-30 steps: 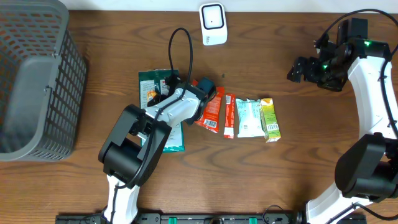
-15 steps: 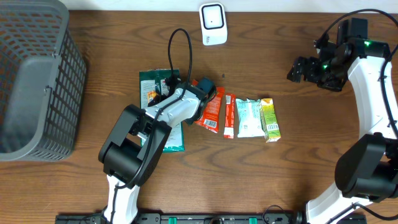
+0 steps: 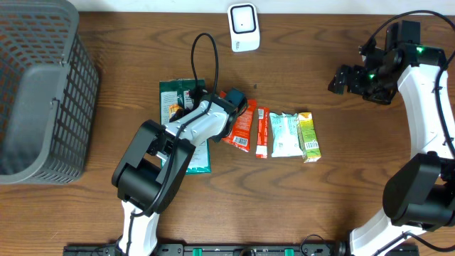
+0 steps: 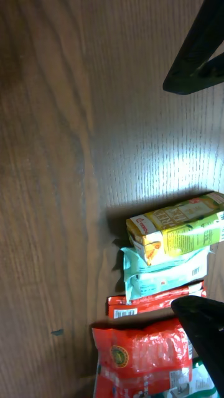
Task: Scan the item barcode
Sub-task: 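Open the left gripper to release the box on the gloves pack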
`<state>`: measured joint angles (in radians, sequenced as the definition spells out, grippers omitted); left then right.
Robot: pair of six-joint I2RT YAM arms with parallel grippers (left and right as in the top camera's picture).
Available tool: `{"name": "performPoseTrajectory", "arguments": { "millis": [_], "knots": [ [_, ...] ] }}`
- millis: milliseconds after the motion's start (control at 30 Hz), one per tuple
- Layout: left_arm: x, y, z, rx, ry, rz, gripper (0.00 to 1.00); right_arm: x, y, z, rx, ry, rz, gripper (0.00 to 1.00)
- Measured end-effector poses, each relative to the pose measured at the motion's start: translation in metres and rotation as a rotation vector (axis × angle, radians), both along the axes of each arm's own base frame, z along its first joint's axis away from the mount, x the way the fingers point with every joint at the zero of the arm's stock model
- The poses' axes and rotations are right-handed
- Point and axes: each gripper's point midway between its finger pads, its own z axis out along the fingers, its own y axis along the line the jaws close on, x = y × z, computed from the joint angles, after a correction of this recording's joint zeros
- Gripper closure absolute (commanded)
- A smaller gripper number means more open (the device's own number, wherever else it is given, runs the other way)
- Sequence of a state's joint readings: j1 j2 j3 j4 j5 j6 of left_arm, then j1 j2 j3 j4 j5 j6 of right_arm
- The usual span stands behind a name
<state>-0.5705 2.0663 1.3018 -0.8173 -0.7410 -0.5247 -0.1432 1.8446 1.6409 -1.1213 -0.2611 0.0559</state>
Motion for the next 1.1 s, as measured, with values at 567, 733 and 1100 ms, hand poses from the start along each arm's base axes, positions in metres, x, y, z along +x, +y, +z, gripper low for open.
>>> {"name": "performPoseTrajectory", "arguments": {
  "millis": [567,733,1100],
  "knots": [
    [0.003,-0.012,0.023,-0.117,-0.05,0.002,0.4,0.0,0.0,0.0,0.0,0.0,0.0,0.01],
    [0.005,-0.019,0.034,-0.179,-0.08,0.0,0.37,0.0,0.0,0.0,0.0,0.0,0.0,0.01],
    [0.014,-0.004,0.041,-0.345,-0.049,0.06,0.35,0.0,0.0,0.0,0.0,0.0,0.0,0.01]
  ]
}}
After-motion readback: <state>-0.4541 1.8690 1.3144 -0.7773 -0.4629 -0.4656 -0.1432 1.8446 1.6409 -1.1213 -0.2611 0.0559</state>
